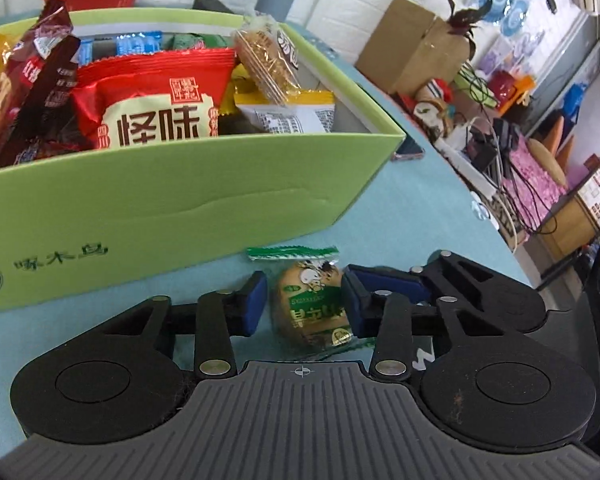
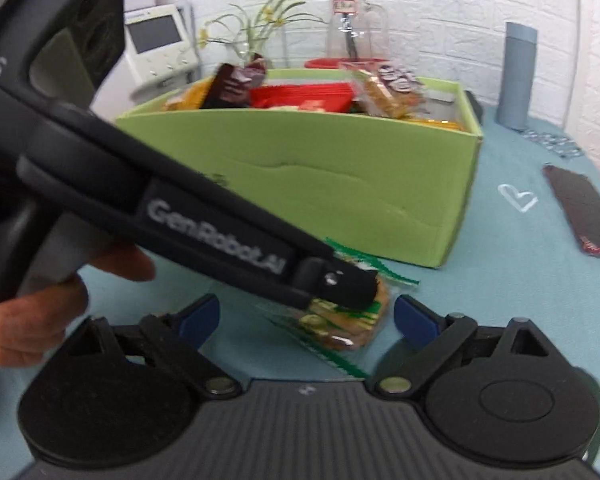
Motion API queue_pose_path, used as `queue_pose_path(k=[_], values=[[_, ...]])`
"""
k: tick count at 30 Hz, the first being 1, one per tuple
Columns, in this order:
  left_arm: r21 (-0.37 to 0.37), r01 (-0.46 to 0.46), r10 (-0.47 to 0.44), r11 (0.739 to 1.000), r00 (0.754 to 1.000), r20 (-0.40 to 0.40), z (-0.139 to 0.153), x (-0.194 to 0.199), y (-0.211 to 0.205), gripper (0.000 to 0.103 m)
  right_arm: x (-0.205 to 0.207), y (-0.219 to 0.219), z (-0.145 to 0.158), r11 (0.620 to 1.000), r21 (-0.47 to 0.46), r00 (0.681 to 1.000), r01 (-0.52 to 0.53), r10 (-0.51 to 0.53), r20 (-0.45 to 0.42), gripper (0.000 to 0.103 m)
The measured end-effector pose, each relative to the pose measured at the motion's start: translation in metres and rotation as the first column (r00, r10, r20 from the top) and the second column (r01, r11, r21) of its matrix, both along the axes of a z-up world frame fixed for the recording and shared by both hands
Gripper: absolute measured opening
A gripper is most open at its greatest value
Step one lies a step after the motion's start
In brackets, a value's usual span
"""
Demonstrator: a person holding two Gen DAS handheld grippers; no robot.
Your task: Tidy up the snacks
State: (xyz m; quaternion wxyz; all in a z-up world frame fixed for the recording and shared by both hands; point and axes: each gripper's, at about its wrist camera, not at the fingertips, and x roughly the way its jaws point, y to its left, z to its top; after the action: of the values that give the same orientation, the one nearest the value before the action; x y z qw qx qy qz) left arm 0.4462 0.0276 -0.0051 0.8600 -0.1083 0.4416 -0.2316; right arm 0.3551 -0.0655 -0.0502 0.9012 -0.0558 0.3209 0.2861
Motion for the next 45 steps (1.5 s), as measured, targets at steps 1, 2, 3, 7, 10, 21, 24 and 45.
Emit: queue_pose_path(k=[1, 2, 3, 7, 10, 21, 24, 45], values=[[0.006, -0.005, 0.005, 1.000, 1.000, 0.001, 0.001, -0.006, 0.002, 0.017, -0.004, 0.002, 0.001, 1.000, 0.011, 1.000, -0.004, 0.004, -0.005, 0.095], [0.010, -0.009, 0.009, 1.000, 1.000, -0.001, 0.001, -0.012, 0.004, 0.017, -0.011, 0.004, 0.001, 1.000, 0.021, 1.000, -0.015, 0.015, -0.012, 0.095], [0.006, -0.021, 0.021, 1.000, 1.000, -0.006, 0.001, -0.021, 0.007, 0.017, -0.017, 0.006, 0.001, 0.999, 0.034, 0.999, -0.025, 0.026, -0.020, 0.095], [-0.031, -0.101, 0.100, 0.994, 0.995, -0.015, -0.003, -0.072, 0.028, 0.017, -0.058, 0.016, 0.000, 0.995, 0.079, 0.998, -0.057, 0.060, -0.029, 0.095], [-0.027, -0.141, 0.141, 0.990, 0.990, 0.000, -0.003, -0.115, 0.036, 0.018, -0.094, 0.024, -0.002, 0.993, 0.093, 0.997, -0.072, 0.075, -0.031, 0.095], [-0.037, -0.173, 0.176, 0.984, 0.979, 0.099, 0.006, -0.180, 0.043, 0.048, -0.158, 0.025, -0.002, 0.998, 0.066, 0.999, 0.014, -0.017, 0.036, 0.094], [-0.044, -0.166, 0.168, 0.985, 0.984, 0.063, 0.001, -0.176, 0.040, 0.044, -0.155, 0.029, -0.004, 0.998, 0.053, 0.999, 0.015, -0.017, 0.031, 0.094], [-0.069, -0.187, 0.195, 0.980, 0.971, 0.137, 0.024, -0.167, 0.033, 0.008, -0.142, 0.039, 0.021, 0.999, -0.031, 0.980, 0.024, -0.017, 0.201, 0.084]])
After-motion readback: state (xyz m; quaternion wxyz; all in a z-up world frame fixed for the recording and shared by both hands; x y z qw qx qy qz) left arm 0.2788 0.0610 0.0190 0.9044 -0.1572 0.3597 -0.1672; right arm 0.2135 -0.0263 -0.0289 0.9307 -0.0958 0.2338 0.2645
